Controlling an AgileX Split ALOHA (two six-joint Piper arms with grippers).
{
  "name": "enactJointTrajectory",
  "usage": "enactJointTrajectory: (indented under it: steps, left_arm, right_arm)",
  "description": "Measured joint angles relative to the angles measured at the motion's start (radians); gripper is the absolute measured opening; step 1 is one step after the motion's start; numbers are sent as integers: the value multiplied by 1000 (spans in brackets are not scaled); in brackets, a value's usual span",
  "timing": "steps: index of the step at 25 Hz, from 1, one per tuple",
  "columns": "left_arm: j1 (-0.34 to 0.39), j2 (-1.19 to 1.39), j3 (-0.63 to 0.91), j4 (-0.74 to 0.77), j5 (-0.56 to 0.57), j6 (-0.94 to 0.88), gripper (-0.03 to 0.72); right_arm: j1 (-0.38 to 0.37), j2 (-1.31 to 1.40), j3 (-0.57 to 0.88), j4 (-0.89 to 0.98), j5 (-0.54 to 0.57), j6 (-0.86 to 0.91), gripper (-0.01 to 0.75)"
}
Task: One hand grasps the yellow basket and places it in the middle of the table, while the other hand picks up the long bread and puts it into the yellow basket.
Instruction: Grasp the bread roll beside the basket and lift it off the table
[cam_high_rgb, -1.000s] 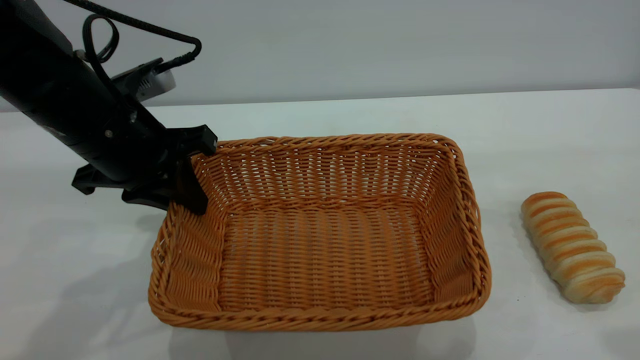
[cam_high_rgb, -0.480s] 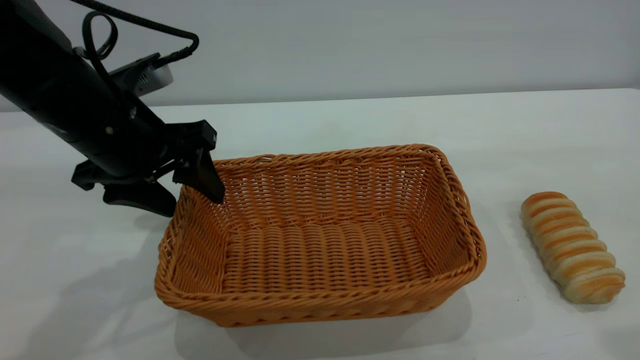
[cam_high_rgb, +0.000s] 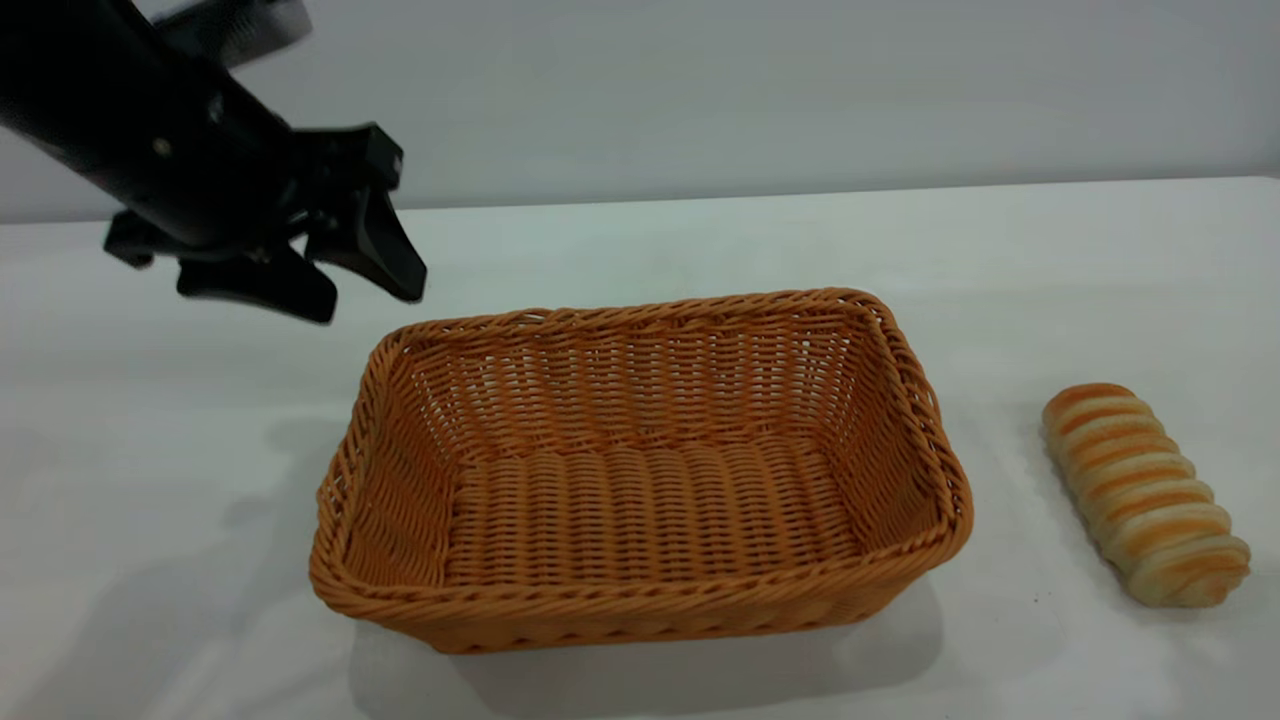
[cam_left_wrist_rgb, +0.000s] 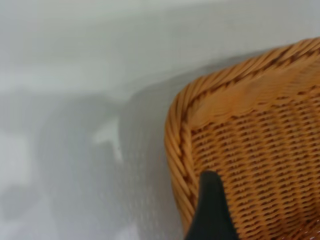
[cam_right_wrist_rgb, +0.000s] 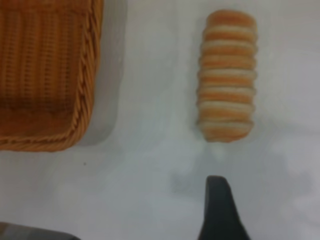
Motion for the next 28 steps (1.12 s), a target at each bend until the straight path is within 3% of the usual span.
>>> enactJointTrajectory:
  steps: [8, 19, 28]
  left_arm:
    - [0, -105, 0, 32, 0, 0, 594]
    - [0, -239, 0, 32, 9, 1, 594]
    - [0, -256, 0, 34, 36, 29, 594]
  right_arm:
    - [0, 238, -86, 25, -17, -29, 616]
    - [0, 564, -227, 35, -25, -47, 615]
    - [0, 755, -368, 49, 46, -47, 606]
